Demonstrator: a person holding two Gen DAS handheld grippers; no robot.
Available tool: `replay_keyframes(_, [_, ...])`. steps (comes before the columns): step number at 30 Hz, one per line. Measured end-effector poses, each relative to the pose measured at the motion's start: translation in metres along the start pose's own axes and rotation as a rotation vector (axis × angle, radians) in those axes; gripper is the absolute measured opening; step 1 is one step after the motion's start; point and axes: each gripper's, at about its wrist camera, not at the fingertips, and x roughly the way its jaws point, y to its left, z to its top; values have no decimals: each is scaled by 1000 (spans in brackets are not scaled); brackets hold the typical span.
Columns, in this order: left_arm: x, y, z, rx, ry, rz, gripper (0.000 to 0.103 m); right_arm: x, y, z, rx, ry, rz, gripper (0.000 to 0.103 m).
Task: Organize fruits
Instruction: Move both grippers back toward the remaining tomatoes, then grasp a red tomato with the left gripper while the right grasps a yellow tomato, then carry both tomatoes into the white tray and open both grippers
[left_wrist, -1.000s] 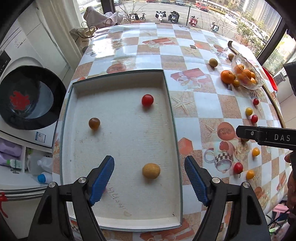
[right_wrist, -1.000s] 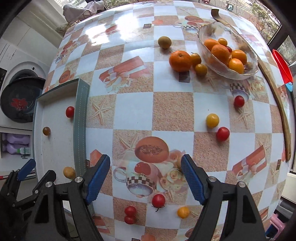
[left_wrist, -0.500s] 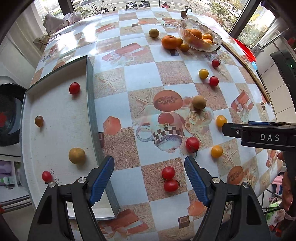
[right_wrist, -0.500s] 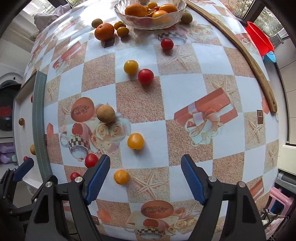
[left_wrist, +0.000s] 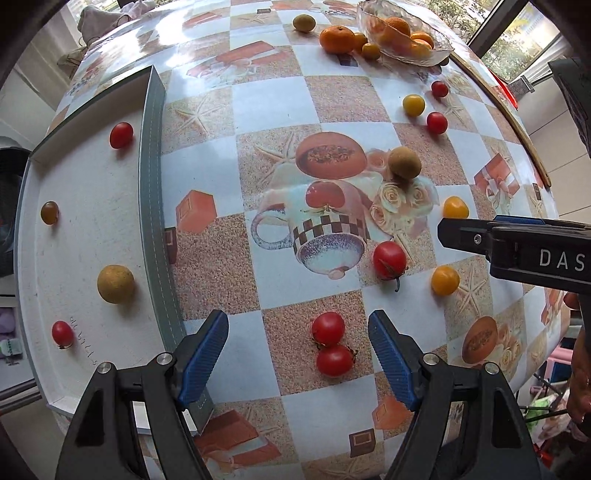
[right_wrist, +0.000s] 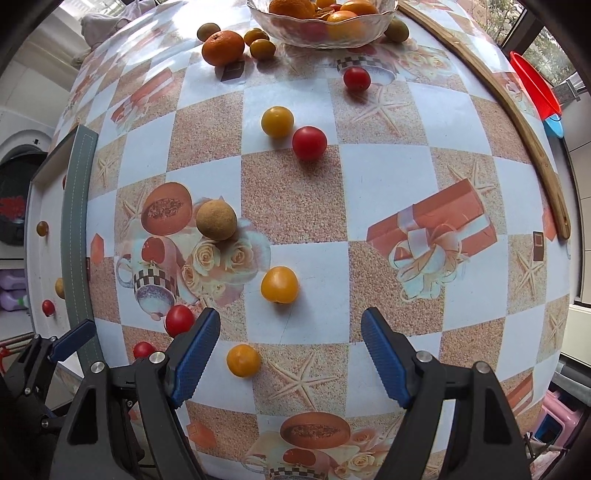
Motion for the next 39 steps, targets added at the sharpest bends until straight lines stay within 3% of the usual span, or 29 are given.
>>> replay_keyframes(3, [6, -5, 0, 2, 20, 8, 79, 1, 7, -1, -11, -1, -8, 72])
replay_keyframes(6, [15, -7, 1, -5, 53, 13, 64, 4, 14, 2, -11, 6, -10, 64])
replay_keyframes(9, [20, -9, 2, -18, 58, 22, 64, 8, 16, 4, -14, 5, -24, 60])
replay_keyframes(12, [20, -8, 1, -16, 53, 43, 55, 9, 19, 6, -22, -3, -31, 52])
replay_keyframes(14, [19, -7, 2, -19, 46, 46, 48, 9, 21, 8, -27, -8, -37, 47])
replay_keyframes(16, [16, -5, 1, -21, 36, 21, 34, 10, 23, 13, -33, -14, -39, 41])
replay_keyframes(18, [14, -7, 3, -13, 37, -4, 23, 11, 25, 20, -41, -21, -38, 25])
replay_keyframes(19, [13, -7, 4, -4, 39, -9, 21, 11, 25, 22, -39, -21, -30, 22])
replay_keyframes(29, [2, 4, -5, -71, 36, -129, 21, -3, 7, 19, 8, -20, 49, 21])
replay_keyframes(39, [-19, 11, -3, -84, -1, -149, 21, -21, 0, 16, 2, -33, 70, 21])
